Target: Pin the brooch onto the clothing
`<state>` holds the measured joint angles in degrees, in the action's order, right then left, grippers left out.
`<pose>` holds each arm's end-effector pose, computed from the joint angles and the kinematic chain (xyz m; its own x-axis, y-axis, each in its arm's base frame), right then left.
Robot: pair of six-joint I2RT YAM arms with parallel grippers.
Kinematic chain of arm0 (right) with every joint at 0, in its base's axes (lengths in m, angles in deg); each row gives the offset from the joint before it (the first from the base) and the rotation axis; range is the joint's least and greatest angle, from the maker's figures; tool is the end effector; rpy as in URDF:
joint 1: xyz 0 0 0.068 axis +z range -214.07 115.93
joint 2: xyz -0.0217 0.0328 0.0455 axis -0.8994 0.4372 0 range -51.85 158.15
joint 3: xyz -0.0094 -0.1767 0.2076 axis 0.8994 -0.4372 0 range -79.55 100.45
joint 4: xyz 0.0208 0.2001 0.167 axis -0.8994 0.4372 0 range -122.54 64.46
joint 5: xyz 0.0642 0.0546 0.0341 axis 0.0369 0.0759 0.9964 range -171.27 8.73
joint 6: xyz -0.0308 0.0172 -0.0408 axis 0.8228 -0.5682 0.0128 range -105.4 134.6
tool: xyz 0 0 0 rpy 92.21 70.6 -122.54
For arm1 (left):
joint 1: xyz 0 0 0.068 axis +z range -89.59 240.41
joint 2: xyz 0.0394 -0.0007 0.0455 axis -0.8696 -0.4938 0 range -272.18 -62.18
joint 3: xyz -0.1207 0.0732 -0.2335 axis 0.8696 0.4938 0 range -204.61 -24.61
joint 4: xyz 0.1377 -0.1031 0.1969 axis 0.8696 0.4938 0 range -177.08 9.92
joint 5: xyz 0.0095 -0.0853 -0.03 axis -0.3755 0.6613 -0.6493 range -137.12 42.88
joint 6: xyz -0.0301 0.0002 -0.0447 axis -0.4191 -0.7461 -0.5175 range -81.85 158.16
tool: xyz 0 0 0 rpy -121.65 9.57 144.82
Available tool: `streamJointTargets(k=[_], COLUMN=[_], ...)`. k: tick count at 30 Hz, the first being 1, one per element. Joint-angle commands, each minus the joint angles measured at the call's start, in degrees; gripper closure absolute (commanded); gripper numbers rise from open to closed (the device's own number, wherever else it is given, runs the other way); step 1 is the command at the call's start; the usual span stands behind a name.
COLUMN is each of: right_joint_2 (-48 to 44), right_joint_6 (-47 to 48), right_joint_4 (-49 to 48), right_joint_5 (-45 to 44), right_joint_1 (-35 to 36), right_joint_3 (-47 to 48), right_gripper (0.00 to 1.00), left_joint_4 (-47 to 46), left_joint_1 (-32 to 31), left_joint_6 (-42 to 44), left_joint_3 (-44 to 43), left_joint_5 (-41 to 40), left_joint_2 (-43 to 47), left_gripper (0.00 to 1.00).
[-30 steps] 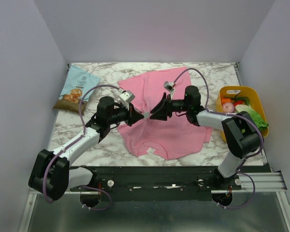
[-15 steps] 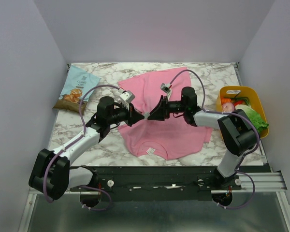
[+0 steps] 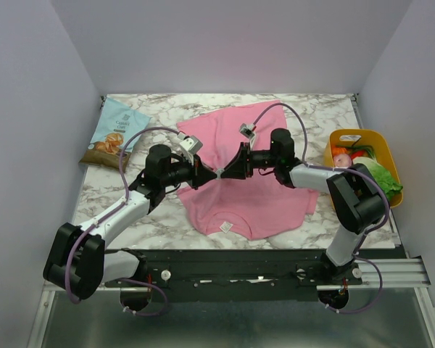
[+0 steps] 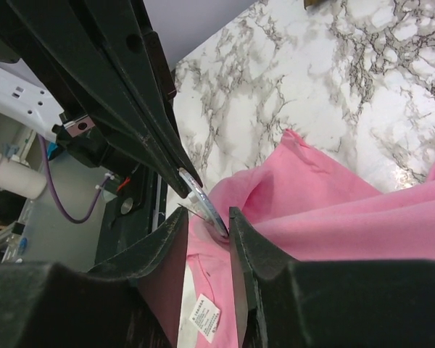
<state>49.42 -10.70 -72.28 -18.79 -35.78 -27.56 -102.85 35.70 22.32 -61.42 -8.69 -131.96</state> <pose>0.3075 0.2014 0.2108 -0.5547 -0.0743 -0.8287 -0.8318 0.0266 0.5544 0.2310 -0.1305 0.2481 -0.4950 -0.0075 -0.8689 0.7607 0.4795 -0.4375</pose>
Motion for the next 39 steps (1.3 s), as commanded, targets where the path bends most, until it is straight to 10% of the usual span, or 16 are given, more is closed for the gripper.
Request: streamJointTargets(k=[1,39], right_joint_2=[1.12,2.26], right_joint_6=[2.27,4.64], right_joint_4=[2.57,11.18], right_joint_5=[-0.95,-6.23], right_joint_1=[0.97,1.68], right_joint_3=[2.41,6.02], right_gripper=[0.66,0.85], left_joint_4=[-2.16,-1.72], left_joint_1=[0.28,0.27], left_joint_6=[-0.69,-1.04], left_joint_3=[-0.62,-0.19], left_joint_5=[2.08,2.0], left_joint_2=[-0.27,1.05], left_gripper=[1.0,1.0])
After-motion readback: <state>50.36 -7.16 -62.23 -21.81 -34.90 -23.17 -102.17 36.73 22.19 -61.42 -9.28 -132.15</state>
